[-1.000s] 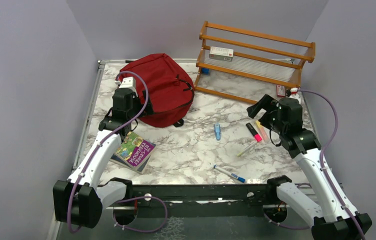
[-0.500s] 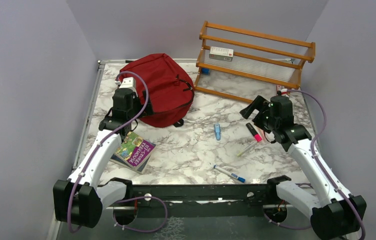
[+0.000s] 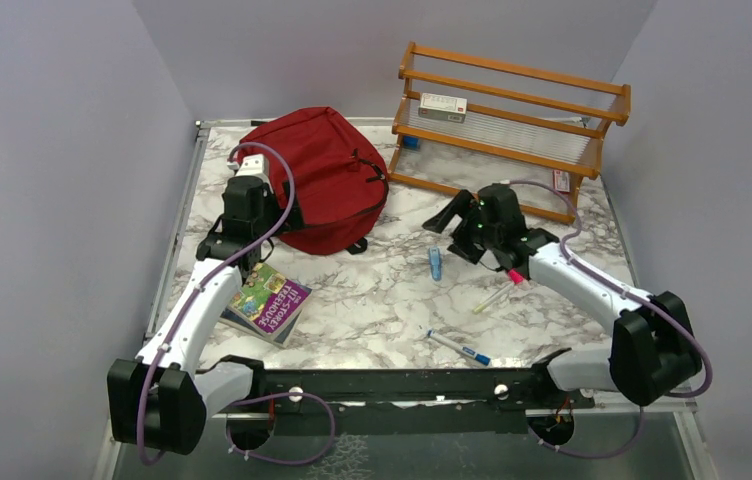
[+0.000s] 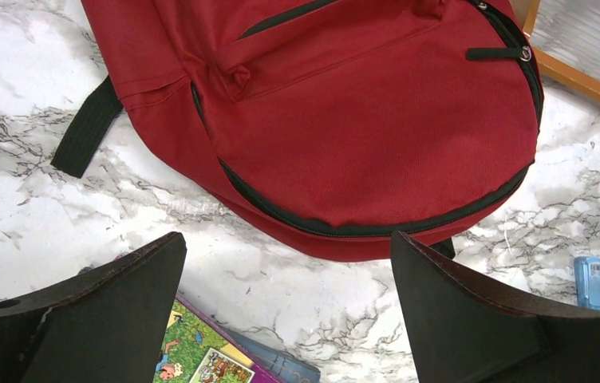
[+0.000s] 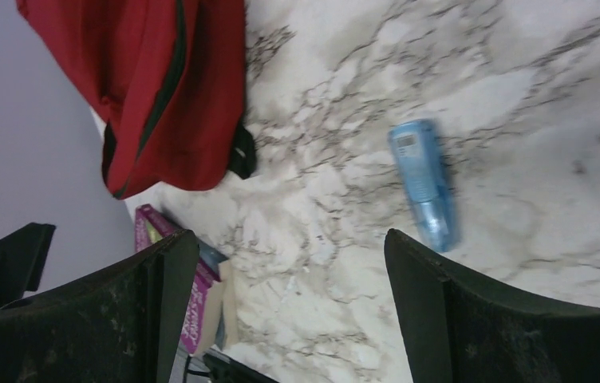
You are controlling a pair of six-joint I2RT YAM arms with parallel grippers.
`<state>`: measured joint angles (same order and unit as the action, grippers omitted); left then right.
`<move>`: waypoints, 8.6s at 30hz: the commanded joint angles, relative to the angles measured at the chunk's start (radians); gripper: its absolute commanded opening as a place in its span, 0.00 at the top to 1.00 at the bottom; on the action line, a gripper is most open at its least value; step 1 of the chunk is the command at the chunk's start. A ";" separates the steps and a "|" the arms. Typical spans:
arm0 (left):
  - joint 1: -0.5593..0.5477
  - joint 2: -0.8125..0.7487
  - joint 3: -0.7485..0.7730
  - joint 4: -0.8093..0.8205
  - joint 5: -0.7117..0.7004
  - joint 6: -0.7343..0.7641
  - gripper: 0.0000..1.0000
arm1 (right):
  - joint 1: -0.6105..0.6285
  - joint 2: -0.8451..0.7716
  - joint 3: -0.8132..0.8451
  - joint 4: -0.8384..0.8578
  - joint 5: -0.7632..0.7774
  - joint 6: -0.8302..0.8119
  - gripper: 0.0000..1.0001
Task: Pack the student bag
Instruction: Move the student bag to the center of the board, then unzip the student bag at the center of the board.
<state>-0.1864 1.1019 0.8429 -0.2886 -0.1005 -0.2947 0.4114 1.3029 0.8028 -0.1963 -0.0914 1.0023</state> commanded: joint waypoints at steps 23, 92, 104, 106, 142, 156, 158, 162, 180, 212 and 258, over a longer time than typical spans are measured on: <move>0.050 -0.100 -0.017 0.025 0.051 -0.045 0.01 | 0.307 0.600 0.554 -0.016 0.224 0.501 0.09; 0.048 -0.049 0.087 -0.009 0.287 0.105 0.01 | 0.342 0.257 0.507 -0.137 0.138 -0.812 0.99; -0.104 0.113 0.160 0.057 0.343 0.180 0.01 | 0.334 0.088 0.328 0.008 -0.118 -0.861 0.99; -0.125 0.132 0.160 0.073 0.343 0.182 0.01 | 0.333 0.060 0.302 0.031 -0.135 -0.847 0.99; -0.210 0.542 0.302 0.005 0.257 0.287 0.20 | 0.332 0.194 -0.019 0.497 -0.274 -0.417 0.97; -0.230 0.638 0.345 -0.077 0.109 0.332 0.43 | 0.332 0.158 -0.104 0.232 -0.030 -0.353 0.51; -0.234 0.634 0.339 -0.081 0.108 0.324 0.43 | 0.331 0.110 -0.098 0.143 0.025 -0.363 0.45; -0.248 0.623 0.335 -0.093 0.085 0.299 0.44 | 0.331 -0.005 -0.047 0.001 0.179 -0.412 0.38; -0.324 0.505 0.303 -0.102 0.009 0.203 0.34 | 0.314 0.211 0.367 -0.083 0.353 -0.885 0.37; -0.301 0.198 0.114 -0.095 -0.139 0.091 0.23 | 0.262 0.719 0.794 -0.360 0.057 -1.513 0.40; -0.243 0.172 0.100 -0.044 -0.047 0.123 0.21 | 0.235 0.437 0.467 0.139 0.086 -1.147 0.99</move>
<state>-0.4385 1.3052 0.9478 -0.3878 -0.2127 -0.1898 0.6571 1.8000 1.3392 -0.2150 -0.0357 -0.3012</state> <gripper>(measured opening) 0.783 0.014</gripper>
